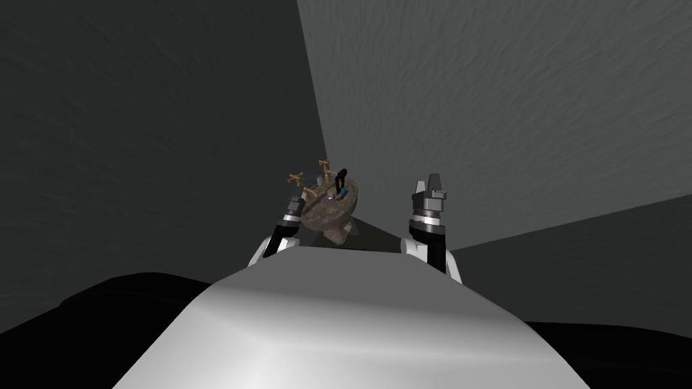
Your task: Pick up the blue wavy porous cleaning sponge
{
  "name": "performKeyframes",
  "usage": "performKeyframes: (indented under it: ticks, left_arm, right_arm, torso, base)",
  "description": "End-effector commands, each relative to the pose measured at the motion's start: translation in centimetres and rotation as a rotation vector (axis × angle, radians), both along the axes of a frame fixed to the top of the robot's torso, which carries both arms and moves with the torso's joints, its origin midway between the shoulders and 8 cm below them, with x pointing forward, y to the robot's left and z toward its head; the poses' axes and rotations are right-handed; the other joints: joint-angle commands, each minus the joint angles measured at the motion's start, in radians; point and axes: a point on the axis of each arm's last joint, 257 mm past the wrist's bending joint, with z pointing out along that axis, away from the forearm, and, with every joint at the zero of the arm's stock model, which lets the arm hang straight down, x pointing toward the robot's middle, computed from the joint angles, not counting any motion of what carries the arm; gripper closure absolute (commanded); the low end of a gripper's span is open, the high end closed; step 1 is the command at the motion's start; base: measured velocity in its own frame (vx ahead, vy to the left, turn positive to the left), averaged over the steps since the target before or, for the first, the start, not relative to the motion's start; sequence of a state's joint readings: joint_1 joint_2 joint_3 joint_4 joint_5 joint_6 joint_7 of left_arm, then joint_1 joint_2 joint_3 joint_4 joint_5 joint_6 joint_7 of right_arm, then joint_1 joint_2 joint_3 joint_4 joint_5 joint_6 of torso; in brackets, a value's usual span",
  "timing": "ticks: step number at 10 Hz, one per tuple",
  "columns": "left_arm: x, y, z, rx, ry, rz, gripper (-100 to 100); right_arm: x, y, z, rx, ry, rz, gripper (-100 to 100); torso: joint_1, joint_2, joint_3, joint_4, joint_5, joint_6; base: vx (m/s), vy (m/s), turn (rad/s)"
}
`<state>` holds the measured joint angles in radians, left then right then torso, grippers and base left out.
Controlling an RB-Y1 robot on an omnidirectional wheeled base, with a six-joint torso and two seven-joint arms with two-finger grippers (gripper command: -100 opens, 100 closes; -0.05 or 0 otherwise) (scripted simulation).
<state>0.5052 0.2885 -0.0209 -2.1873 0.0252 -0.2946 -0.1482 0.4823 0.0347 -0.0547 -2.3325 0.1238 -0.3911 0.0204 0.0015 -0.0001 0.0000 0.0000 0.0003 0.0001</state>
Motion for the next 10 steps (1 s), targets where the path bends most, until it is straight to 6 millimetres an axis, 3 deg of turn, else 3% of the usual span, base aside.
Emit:
performKeyframes:
  ticks: [1,7,8,10]
  left_arm:
    - [0.2,0.3,-0.9,0.018,0.032,-0.004,-100]
    - [1.5,2.6,-9.1,0.163,0.304,-0.011,-100]
    - [1.5,2.6,-9.2,0.163,0.307,-0.009,-100]
    - [1.5,3.9,-12.1,0.218,0.401,-0.004,-100]
  right_arm:
    - [0.0,0.0,0.0,0.0,0.0,0.0,0]
    - [0.0,0.0,0.0,0.0,0.0,0.0,0]
    - [0.0,0.0,0.0,0.0,0.0,0.0,0]
    - [0.0,0.0,0.0,0.0,0.0,0.0,0]
  torso:
    - [0.0,0.0,0.0,0.0,0.0,0.0]
    - [-0.001,0.0,0.0,0.0,0.0,0.0]
    - [-0.001,-0.001,-0.001,0.0,0.0,0.0]
    - [-0.002,-0.001,-0.001,0.0,0.0,0.0]
  base:
    - [0.0,0.015,-0.074]
    - [0.003,0.008,-0.212]
    - [0.007,-0.007,-0.078]
    - [0.012,-0.024,-0.152]
